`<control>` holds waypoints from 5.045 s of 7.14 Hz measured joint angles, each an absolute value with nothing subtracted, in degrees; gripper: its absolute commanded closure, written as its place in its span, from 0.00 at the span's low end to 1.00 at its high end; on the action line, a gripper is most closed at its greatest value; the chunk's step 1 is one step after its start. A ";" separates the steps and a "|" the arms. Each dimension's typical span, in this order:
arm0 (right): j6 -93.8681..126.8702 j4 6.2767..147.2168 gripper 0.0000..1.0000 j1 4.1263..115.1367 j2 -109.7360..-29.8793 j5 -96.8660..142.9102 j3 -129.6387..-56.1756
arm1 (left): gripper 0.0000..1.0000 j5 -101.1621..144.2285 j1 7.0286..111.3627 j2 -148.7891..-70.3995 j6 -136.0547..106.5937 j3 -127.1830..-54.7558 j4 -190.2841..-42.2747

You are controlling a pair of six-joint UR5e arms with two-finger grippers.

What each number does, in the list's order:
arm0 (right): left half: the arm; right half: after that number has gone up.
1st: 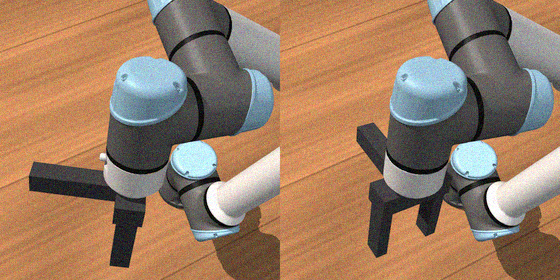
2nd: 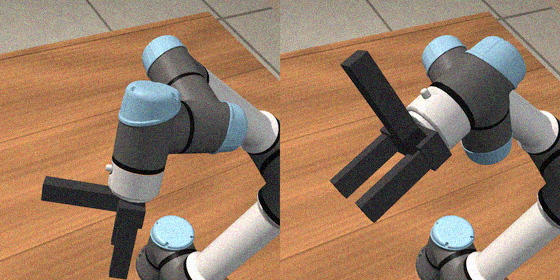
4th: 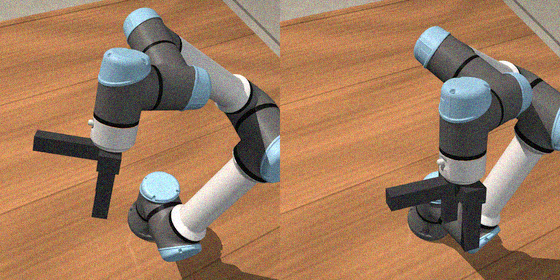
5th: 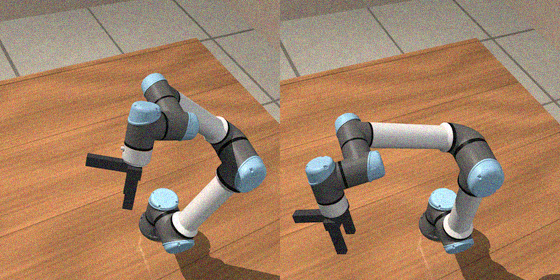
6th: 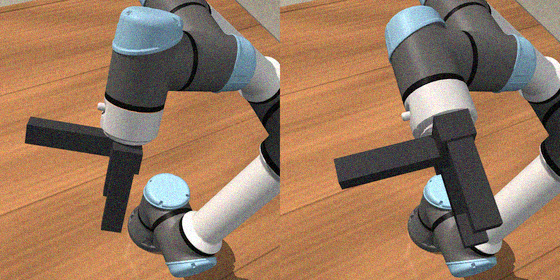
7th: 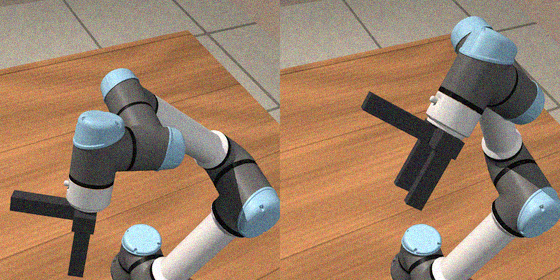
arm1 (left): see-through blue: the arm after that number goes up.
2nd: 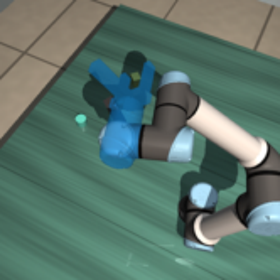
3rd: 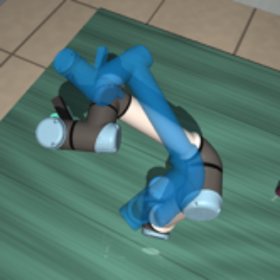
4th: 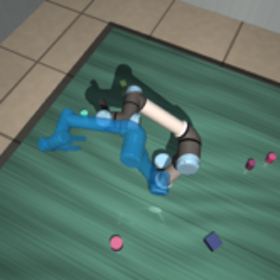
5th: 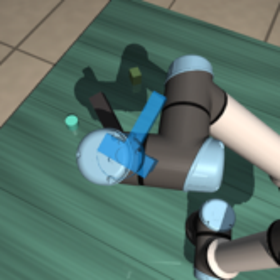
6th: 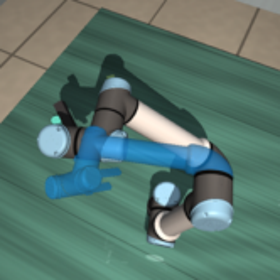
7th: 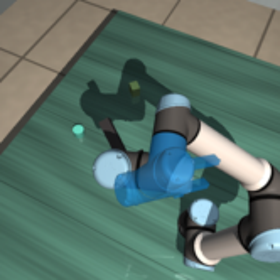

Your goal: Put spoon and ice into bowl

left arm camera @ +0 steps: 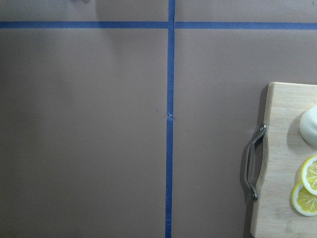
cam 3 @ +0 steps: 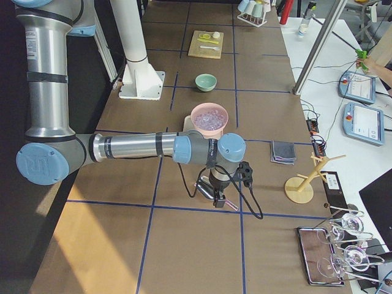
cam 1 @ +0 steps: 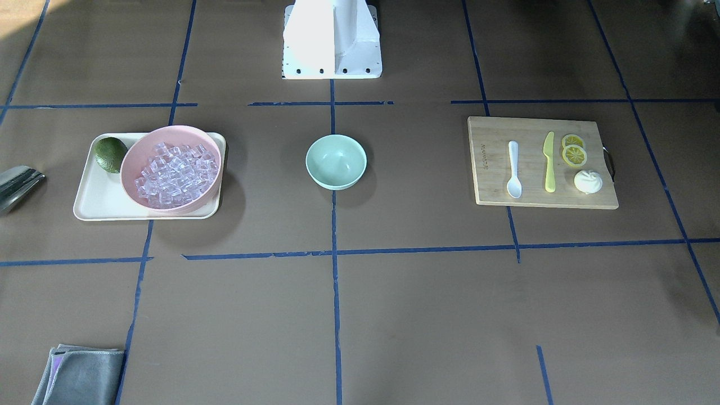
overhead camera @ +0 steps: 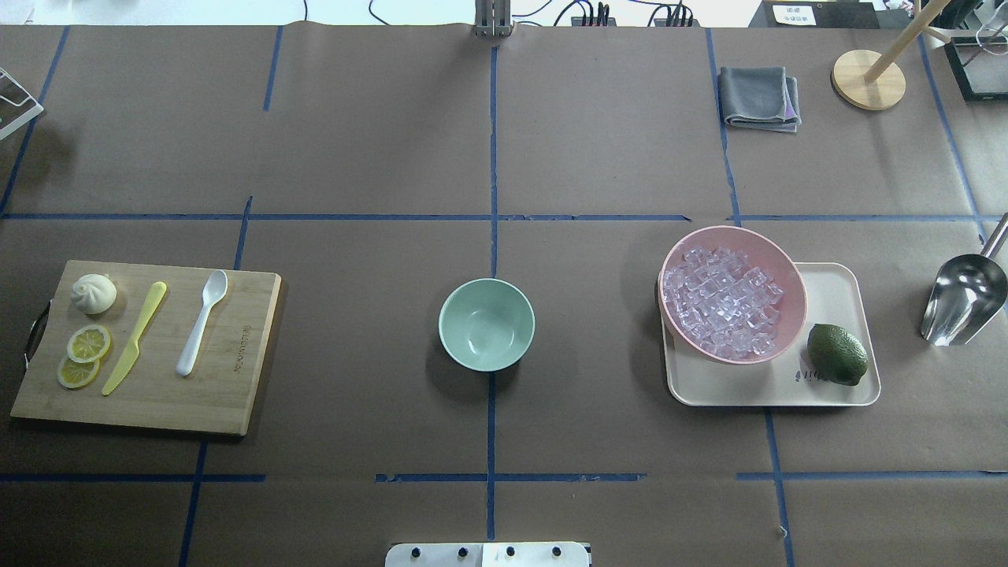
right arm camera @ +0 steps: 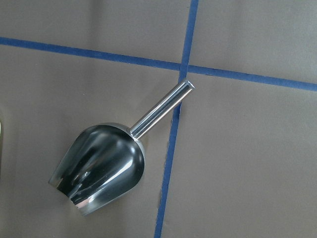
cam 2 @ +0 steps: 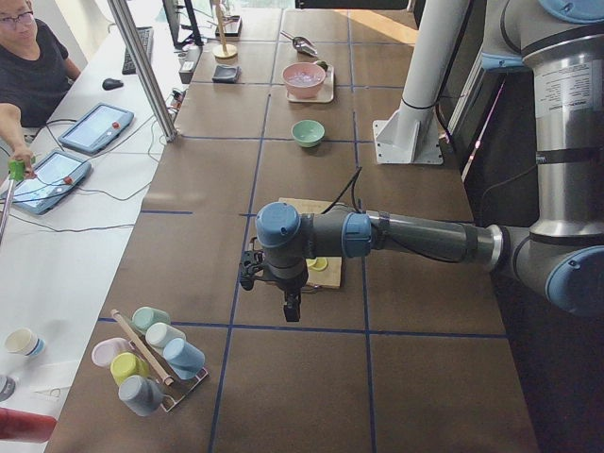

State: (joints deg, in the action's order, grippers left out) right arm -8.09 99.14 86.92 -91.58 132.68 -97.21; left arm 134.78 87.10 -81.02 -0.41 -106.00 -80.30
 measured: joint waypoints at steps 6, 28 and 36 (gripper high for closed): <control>-8.18 99.08 0.01 86.80 -91.06 132.71 -97.24 | 0.00 134.56 87.01 -79.82 0.48 -108.74 -80.66; 10.98 93.08 0.01 75.31 -91.53 138.47 -107.57 | 0.00 137.85 70.36 -82.17 -18.35 -108.43 -104.11; 13.63 93.08 0.01 73.60 -91.50 138.39 -109.17 | 0.02 123.42 45.89 -97.98 -36.26 -102.89 -104.47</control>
State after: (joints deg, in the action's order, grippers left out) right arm 13.63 93.08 73.60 -91.50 138.39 -109.17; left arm 123.42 45.89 -97.98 -36.26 -102.89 -104.47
